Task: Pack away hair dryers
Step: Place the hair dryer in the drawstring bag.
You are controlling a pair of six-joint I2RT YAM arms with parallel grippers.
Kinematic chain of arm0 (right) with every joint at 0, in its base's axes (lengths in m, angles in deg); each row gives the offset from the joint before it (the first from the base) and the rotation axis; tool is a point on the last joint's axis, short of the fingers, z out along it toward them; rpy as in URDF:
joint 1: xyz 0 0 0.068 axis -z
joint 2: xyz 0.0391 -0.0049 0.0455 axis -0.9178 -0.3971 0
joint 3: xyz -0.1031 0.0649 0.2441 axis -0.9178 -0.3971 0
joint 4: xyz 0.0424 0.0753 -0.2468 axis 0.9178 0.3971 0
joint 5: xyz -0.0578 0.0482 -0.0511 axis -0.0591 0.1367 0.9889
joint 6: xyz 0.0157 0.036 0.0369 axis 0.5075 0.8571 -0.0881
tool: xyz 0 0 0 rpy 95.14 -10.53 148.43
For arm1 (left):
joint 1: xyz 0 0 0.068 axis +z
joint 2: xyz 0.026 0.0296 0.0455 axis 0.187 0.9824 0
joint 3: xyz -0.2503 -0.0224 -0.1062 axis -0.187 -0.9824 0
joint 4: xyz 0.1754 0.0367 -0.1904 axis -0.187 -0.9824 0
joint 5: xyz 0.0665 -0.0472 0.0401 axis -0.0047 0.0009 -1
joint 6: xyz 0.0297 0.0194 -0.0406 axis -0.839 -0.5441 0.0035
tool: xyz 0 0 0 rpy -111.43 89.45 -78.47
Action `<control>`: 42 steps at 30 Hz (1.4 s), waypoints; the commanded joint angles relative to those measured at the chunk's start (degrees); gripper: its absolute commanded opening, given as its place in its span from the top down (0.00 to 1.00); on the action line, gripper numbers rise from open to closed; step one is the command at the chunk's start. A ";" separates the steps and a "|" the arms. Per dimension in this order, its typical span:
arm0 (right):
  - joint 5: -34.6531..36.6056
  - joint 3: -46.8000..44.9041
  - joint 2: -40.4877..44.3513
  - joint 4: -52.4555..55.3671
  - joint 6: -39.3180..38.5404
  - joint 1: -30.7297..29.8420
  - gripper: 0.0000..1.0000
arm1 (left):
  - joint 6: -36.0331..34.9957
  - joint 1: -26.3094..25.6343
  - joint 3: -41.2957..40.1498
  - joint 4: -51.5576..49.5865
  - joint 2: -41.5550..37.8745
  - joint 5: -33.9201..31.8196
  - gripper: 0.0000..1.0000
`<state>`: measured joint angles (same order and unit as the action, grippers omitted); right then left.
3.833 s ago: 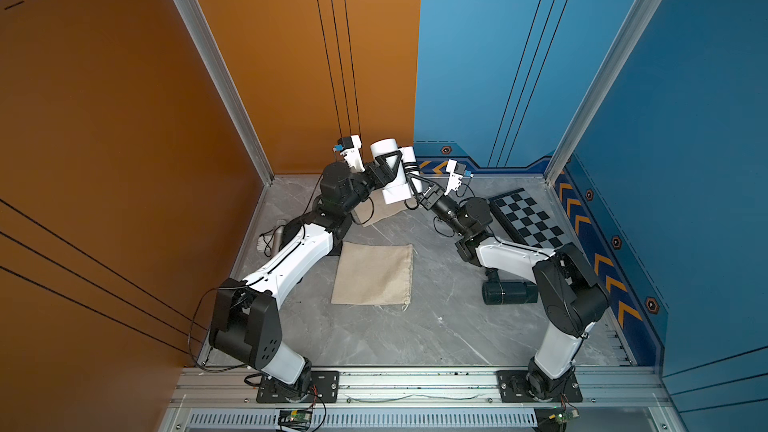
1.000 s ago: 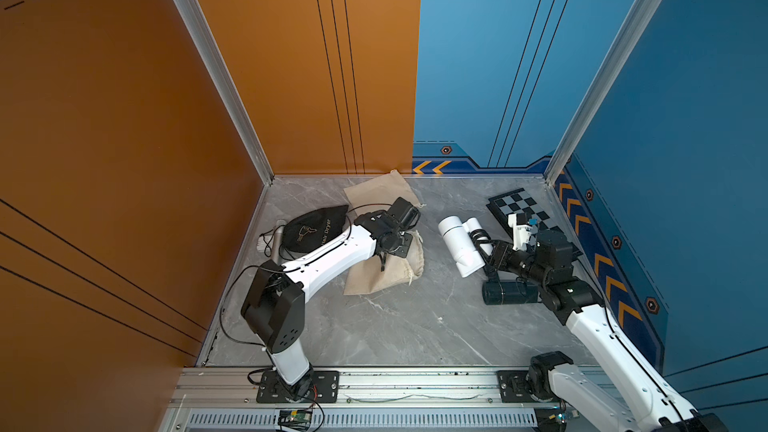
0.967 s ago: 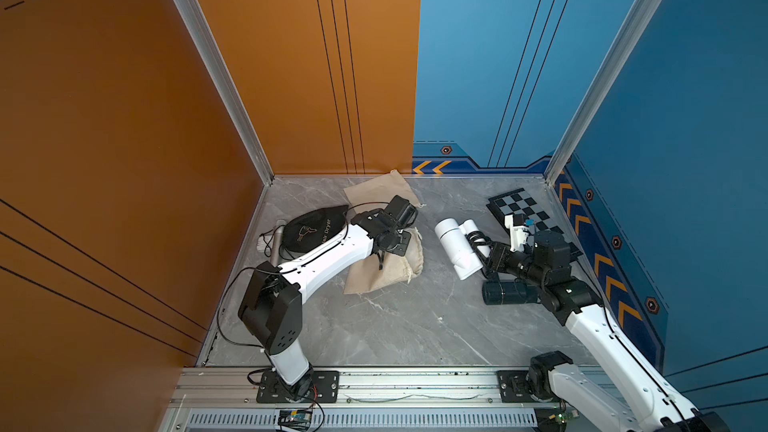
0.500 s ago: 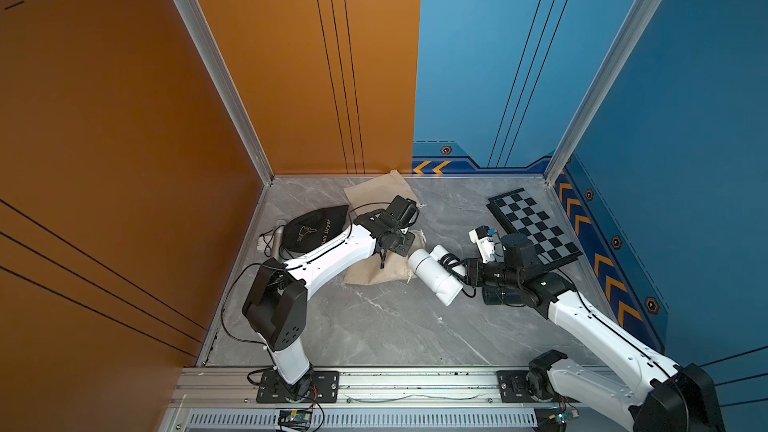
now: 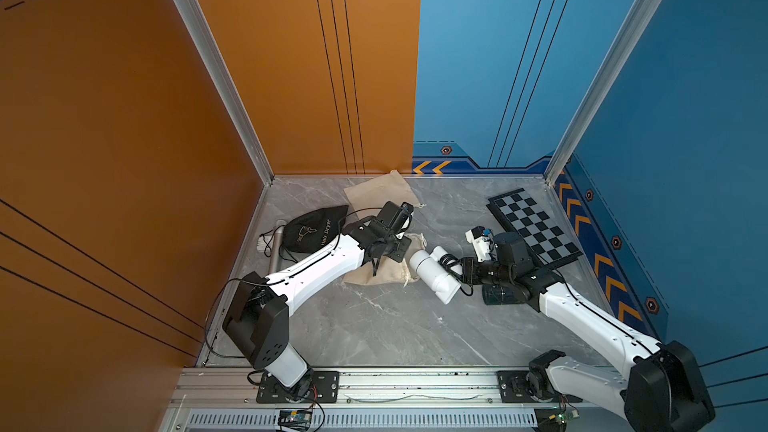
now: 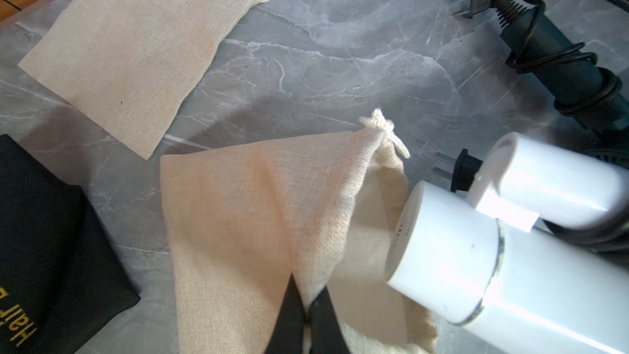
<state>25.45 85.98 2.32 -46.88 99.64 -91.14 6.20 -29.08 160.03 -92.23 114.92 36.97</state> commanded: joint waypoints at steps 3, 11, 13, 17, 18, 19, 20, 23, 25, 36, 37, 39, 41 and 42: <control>2.22 3.54 -1.36 -4.26 -1.03 -4.18 0.79 | 0.17 -1.22 1.09 1.86 1.71 1.45 1.00; 1.31 6.47 -6.52 -5.48 -0.49 -5.49 0.78 | 1.27 -3.66 2.06 3.94 3.20 2.22 1.00; -0.12 6.88 -8.15 -6.90 0.59 -5.14 0.78 | 1.60 -4.19 1.97 4.45 2.94 2.55 1.00; -2.56 6.71 -10.29 -11.34 3.71 -3.98 0.79 | 1.31 -4.72 1.79 4.70 1.75 3.07 1.00; -3.48 6.59 -10.86 -13.03 4.91 -3.38 0.79 | 1.10 -4.87 1.58 4.67 1.22 3.53 1.00; -4.66 6.63 -11.31 -14.25 5.60 -2.65 0.79 | 0.51 -4.95 1.37 4.69 0.61 4.08 1.00; -5.22 6.81 -11.56 -14.53 5.73 -2.05 0.79 | 0.13 -4.97 1.11 4.73 0.04 4.30 1.00; -6.22 7.46 -11.78 -14.45 5.55 0.25 0.79 | -1.39 -4.67 -0.16 4.69 -2.14 6.55 1.00; -6.72 7.89 -11.89 -14.68 5.82 1.19 0.79 | -2.21 -4.53 -0.98 4.73 -3.43 7.84 1.00; -4.59 9.75 -16.57 -16.97 6.41 -3.33 0.79 | -1.33 -5.85 1.44 7.24 -1.99 11.83 1.00; -4.66 9.75 -16.88 -17.55 6.65 -3.33 0.79 | -1.27 -6.08 2.00 7.24 -1.61 12.20 1.00; -4.47 9.50 -17.16 -19.17 7.24 -3.08 0.79 | -1.41 -6.44 2.70 7.24 -1.13 12.90 1.00; -3.87 8.60 -17.16 -22.29 8.89 -2.40 0.79 | -1.20 -6.65 2.92 7.31 -1.19 13.72 1.00; -3.48 7.91 -17.16 -24.42 10.13 -1.86 0.79 | -1.07 -6.72 2.85 7.24 -1.32 14.16 1.00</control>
<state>21.58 93.78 -15.53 -61.79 106.61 -94.00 5.12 -35.24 161.12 -85.98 113.52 48.30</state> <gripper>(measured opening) 0.434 0.053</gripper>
